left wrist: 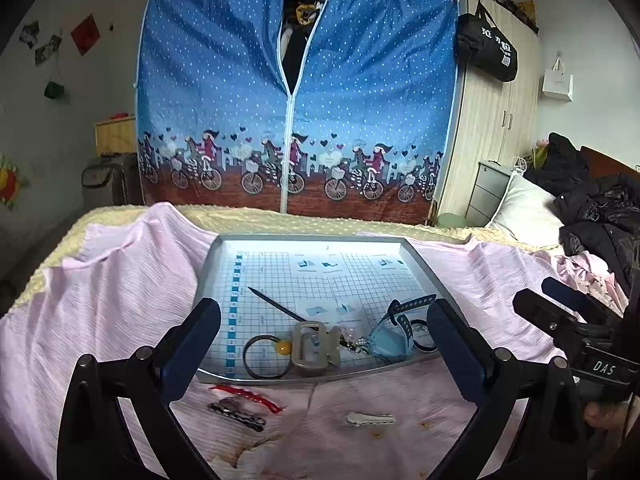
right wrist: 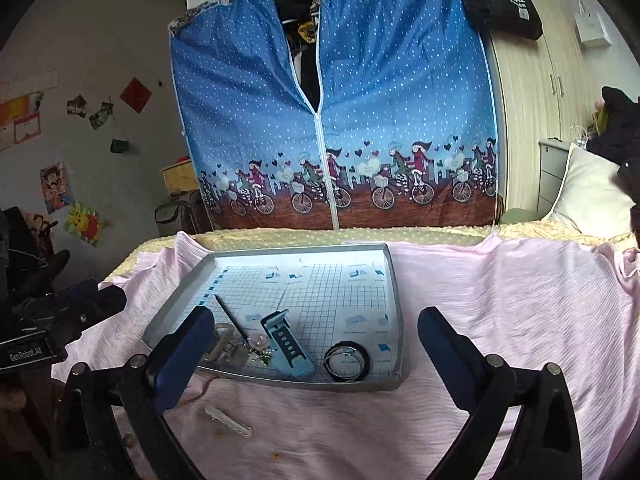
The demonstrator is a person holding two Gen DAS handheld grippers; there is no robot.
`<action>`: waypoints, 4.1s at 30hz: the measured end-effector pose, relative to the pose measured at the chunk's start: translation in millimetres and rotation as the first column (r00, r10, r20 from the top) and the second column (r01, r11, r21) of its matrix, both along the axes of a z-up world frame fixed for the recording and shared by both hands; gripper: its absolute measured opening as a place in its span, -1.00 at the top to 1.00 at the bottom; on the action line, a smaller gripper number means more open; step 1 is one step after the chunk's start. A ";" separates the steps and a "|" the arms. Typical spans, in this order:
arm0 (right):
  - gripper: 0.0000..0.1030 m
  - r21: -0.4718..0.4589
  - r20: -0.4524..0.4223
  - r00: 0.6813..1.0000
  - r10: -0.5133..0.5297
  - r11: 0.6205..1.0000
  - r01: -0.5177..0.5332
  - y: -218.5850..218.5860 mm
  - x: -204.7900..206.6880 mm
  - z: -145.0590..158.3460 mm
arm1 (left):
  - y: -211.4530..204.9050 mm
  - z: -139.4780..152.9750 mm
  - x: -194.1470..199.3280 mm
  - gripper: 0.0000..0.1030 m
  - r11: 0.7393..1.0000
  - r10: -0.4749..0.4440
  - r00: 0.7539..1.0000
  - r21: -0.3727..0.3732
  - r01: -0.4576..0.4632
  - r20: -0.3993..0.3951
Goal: Organize jewelry
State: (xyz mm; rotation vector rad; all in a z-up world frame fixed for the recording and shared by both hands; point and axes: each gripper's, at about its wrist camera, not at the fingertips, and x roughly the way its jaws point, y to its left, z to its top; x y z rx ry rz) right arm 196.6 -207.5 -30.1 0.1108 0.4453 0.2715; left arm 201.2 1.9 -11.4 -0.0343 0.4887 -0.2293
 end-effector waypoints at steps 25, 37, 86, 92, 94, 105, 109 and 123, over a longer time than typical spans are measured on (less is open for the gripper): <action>-1.00 -0.034 -0.003 1.000 0.030 0.999 -0.030 22.8 -141.9 -5.3 | 32.4 -8.8 -154.4 -0.97 0.988 0.155 0.988 0.018 -0.155 -0.020; -1.00 -0.042 -0.150 0.989 0.013 0.999 -0.020 22.8 -133.7 -30.1 | 32.3 -28.3 -151.3 -0.97 0.980 0.197 0.968 0.039 -0.193 -0.158; -0.07 -0.041 -0.434 0.828 0.355 0.910 -0.412 80.1 42.7 -119.6 | 64.2 -110.2 57.4 0.15 0.999 0.028 0.804 0.054 0.006 -0.594; -0.01 -0.028 -0.437 0.809 0.393 0.893 -0.449 90.3 53.1 -128.0 | 60.3 -117.4 65.8 0.15 0.993 0.047 0.821 0.116 0.023 -0.569; 0.02 -0.014 -0.437 0.808 0.396 0.895 -0.446 90.3 55.9 -129.1 | 60.3 -119.4 64.9 0.15 0.991 0.047 0.823 0.128 0.031 -0.567; 0.33 -0.030 -0.425 0.804 0.416 0.881 -0.471 96.4 51.1 -127.4 | 66.5 -121.0 68.2 0.66 0.993 0.060 0.810 0.120 0.013 -0.583; 0.49 -0.024 -0.430 0.795 0.428 0.875 -0.484 98.7 50.2 -128.1 | 66.7 -119.7 65.9 0.71 0.996 0.035 0.801 0.091 0.025 -0.598; 0.74 0.031 -0.462 0.776 0.429 0.883 -0.469 101.2 47.4 -130.0 | 59.8 -114.8 51.7 0.75 0.995 -0.098 0.718 -0.086 0.053 -0.689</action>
